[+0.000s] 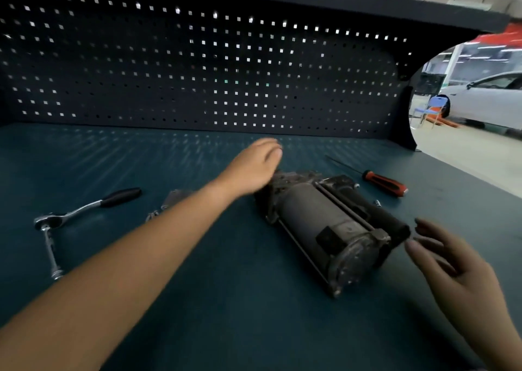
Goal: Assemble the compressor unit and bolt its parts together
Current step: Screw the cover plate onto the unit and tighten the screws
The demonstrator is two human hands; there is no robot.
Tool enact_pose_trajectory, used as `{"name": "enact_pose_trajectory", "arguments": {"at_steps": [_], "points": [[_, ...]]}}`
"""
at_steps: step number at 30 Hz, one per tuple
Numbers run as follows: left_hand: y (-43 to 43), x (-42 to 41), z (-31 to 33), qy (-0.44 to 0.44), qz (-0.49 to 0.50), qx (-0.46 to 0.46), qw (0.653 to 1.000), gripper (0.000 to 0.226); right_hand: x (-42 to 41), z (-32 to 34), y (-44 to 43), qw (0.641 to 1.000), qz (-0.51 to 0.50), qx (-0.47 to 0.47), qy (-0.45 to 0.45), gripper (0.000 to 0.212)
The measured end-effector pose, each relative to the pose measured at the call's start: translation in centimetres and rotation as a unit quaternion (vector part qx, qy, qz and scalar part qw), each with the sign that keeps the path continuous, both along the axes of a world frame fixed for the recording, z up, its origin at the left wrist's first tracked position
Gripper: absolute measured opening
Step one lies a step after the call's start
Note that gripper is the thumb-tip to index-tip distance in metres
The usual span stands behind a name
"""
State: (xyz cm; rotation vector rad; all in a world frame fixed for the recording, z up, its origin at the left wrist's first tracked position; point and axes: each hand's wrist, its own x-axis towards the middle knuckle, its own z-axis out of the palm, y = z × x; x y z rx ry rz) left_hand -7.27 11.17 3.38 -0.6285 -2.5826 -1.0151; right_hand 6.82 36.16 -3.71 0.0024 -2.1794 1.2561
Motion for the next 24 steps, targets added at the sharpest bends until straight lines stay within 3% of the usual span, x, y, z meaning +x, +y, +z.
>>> {"name": "enact_pose_trajectory", "arguments": {"at_steps": [3,5,8,11,16,18,21,24], "points": [[-1.0,-3.2,-2.6,-0.121,0.007,-0.011,0.993,0.035,2.3,0.1,-4.6,0.998,0.018,0.042,-0.047,0.080],[-1.1,-3.8,-3.7,-0.122,0.010,0.024,0.992,0.029,3.0,0.1,-7.0,0.985,0.016,0.127,-0.114,0.104],[-1.5,-3.2,-3.8,-0.088,0.029,0.027,0.995,0.023,2.4,0.8,-7.6,0.971,-0.026,0.190,-0.140,0.120],[-3.4,-1.5,-4.5,-0.071,0.041,0.049,0.995,0.021,1.7,1.7,-6.2,0.972,-0.026,0.206,-0.112,0.113],[-8.8,2.7,-3.9,-0.077,0.010,-0.002,0.997,0.018,-0.1,2.9,-3.7,0.953,0.090,0.264,-0.116,0.085],[-10.2,4.2,-3.8,-0.086,0.008,-0.009,0.996,0.036,-0.5,3.0,-3.3,0.942,0.083,0.303,-0.115,0.084],[-10.4,5.1,-4.1,-0.058,0.057,-0.007,0.997,0.038,-1.0,2.5,-3.1,0.935,0.042,0.350,0.024,0.073],[-9.6,4.8,-4.2,-0.036,0.089,-0.005,0.995,0.033,-2.1,2.1,-3.0,0.925,0.039,0.370,0.074,0.069]]}}
